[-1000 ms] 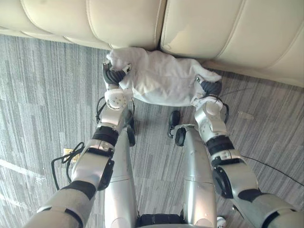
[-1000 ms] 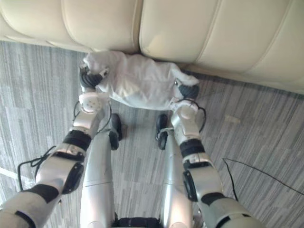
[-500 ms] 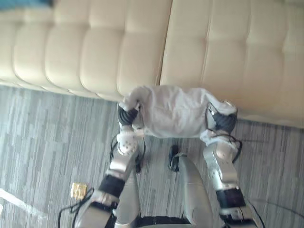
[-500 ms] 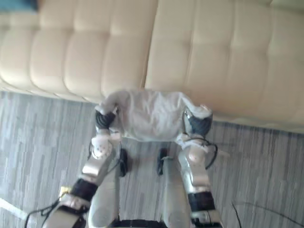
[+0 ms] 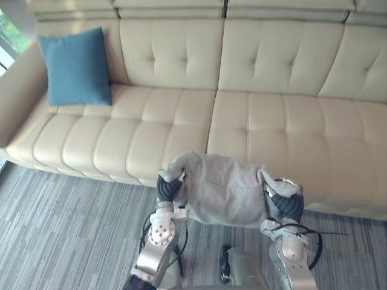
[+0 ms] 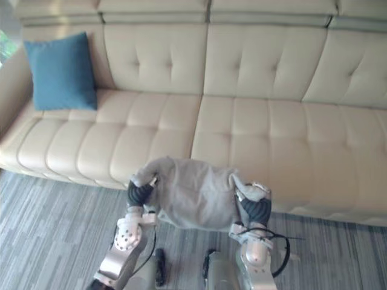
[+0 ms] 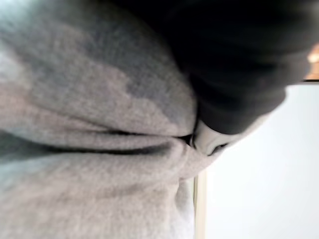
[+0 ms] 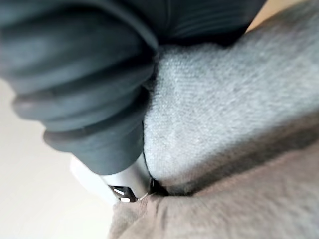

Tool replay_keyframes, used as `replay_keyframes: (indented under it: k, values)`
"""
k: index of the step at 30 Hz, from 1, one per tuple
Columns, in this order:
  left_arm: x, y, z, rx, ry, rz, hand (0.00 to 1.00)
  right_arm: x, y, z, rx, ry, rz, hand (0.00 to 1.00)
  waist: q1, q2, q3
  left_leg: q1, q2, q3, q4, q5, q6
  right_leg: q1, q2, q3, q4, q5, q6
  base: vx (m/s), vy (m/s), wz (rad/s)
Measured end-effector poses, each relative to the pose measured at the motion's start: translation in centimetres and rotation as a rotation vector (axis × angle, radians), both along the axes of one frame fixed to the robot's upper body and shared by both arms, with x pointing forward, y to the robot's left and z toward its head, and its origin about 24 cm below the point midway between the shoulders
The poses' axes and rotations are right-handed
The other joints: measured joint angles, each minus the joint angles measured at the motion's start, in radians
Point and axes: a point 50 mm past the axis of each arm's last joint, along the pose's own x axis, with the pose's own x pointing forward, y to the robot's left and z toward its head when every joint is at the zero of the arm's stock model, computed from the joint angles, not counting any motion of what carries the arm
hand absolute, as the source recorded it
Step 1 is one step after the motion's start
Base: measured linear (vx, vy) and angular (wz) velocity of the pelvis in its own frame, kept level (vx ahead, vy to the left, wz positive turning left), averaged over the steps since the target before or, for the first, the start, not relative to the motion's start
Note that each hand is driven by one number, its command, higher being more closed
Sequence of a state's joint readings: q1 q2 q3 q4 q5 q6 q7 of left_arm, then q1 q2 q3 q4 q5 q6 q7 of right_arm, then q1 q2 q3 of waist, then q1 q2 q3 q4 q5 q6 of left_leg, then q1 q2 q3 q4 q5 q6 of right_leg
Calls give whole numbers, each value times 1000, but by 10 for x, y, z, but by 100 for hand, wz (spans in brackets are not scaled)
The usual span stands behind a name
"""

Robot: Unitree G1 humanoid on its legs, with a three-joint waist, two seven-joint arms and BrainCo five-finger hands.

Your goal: Pick up cushions and gather them together orderly.

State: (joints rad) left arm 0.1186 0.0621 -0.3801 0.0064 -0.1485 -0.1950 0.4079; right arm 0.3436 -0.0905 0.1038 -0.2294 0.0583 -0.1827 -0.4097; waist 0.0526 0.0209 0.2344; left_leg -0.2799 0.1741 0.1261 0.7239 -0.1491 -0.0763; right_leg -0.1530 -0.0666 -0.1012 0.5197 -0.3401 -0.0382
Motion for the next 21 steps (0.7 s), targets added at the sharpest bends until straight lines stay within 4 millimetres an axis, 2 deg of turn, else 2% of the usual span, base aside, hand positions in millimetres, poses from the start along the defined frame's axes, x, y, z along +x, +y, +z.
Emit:
replay_keyframes:
  k: [1, 2, 3, 4, 6, 7, 8, 9, 10, 11, 12, 13, 14, 15, 17, 18, 20, 21]
  values:
    - [-4, 1, -4, -1, 18, 3, 100, -2, 3, 2, 4, -4, 10, 100, 2, -5, -39, -39, 8, 2, 54, -6, 33, -1, -2, -1, -3, -7, -12, 98, 58, 4]
    - [-6, 0, -5, -3, 25, 2, 100, -2, 5, 6, 7, -22, 18, 100, 1, -2, -61, -55, 2, 2, 31, -41, 43, 5, -2, 0, -18, -4, -17, 123, 72, 3]
    - [-6, 0, -5, -3, 25, 1, 100, -1, 5, 7, 7, -29, 19, 100, 1, -2, -62, -56, -3, 2, 10, -54, 44, 12, -2, 1, -25, -4, -17, 153, 103, 7]
    - [-6, 0, -6, 0, 28, -4, 100, 3, 5, 10, 5, -44, 22, 100, 2, -8, -65, -64, -30, -1, -67, -72, 42, 30, -6, 11, -51, -4, -18, 169, 136, 1]
    - [-8, 0, -8, 4, 42, -4, 100, 9, 6, 10, 0, -51, 30, 100, 5, -22, -69, -69, -69, -5, -202, -63, 30, 53, -15, 32, -86, -4, -16, 204, 173, -17]
    - [-9, 1, -10, 7, 51, -3, 100, 14, 5, 8, -14, -44, 38, 100, 9, -12, -86, -53, -85, -7, -326, -30, 7, 66, -18, 48, -110, -8, 5, 288, 233, -58]
    - [-11, 3, -12, 20, 58, -5, 100, 20, 4, 3, -28, -19, 46, 100, 16, -20, -91, -11, -101, 1, -384, 70, 22, 87, -25, 84, -125, -16, 36, 323, 250, -61]
    - [-12, 5, -13, 30, 64, -8, 100, 20, 4, -1, -29, 1, 45, 100, 14, -27, -98, -3, -111, 8, -381, 78, 36, 99, -31, 98, -137, -16, 42, 365, 259, -51]
    - [-14, 5, -15, 48, 72, -26, 100, 16, 3, -10, -29, 52, 38, 100, 9, -49, -128, 1, -133, 30, -357, 46, 61, 126, -58, 116, -169, -3, 68, 515, 306, -31]
    - [-14, 4, -15, 49, 70, -32, 100, 12, 2, -15, -30, 78, 36, 100, 8, -60, -150, 4, -143, 64, -337, 20, 83, 123, -73, 151, -151, 16, 101, 608, 344, -30]
    - [-12, 3, -14, 49, 62, -37, 100, 12, 1, -20, -33, 100, 34, 100, -3, -63, -155, 30, -159, 79, -340, 8, 101, 99, -87, 177, -72, 38, 139, 663, 346, -44]
    - [-11, 3, -13, 58, 60, -46, 100, 13, 2, -29, -32, 138, 38, 100, -6, -63, -153, 107, -170, 90, -389, -1, 117, 37, -93, 191, 109, 88, 205, 435, 222, -40]
    - [-11, 5, -14, 68, 62, -50, 100, 14, 2, -34, -34, 159, 42, 100, -7, -62, -153, 146, -169, 97, -416, -2, 117, 13, -97, 189, 187, 94, 207, 374, 166, -49]
    - [-11, 8, -16, 89, 67, -64, 100, 16, 2, -42, -38, 196, 53, 100, -9, -61, -152, 219, -165, 112, -463, -2, 117, -26, -98, 164, 310, 83, 187, 252, 77, -33]
    - [-10, 11, -16, 106, 61, -69, 100, 17, 3, -49, -55, 226, 70, 100, -23, -57, -153, 276, -155, 113, -509, -2, 117, -82, -99, 111, 365, 62, 148, 207, 21, -15]
    - [-8, 11, -14, 112, 52, -72, 100, 18, 4, -49, -57, 227, 83, 100, -32, -57, -153, 284, -149, 111, -523, -2, 117, -113, -91, 99, 337, 51, 129, 148, -55, 11]
    - [-6, 13, -12, 124, 41, -75, 100, 22, 6, -48, -60, 223, 98, 100, -52, -58, -150, 281, -140, 104, -529, -1, 116, -163, -65, 110, 163, 55, 109, 150, -119, 15]
    - [-6, 14, -14, 129, 47, -80, 100, 23, 5, -50, -62, 232, 97, 100, -59, -72, -152, 281, -151, 94, -516, -3, 110, -141, -54, 131, -24, 150, 106, 109, -121, 15]
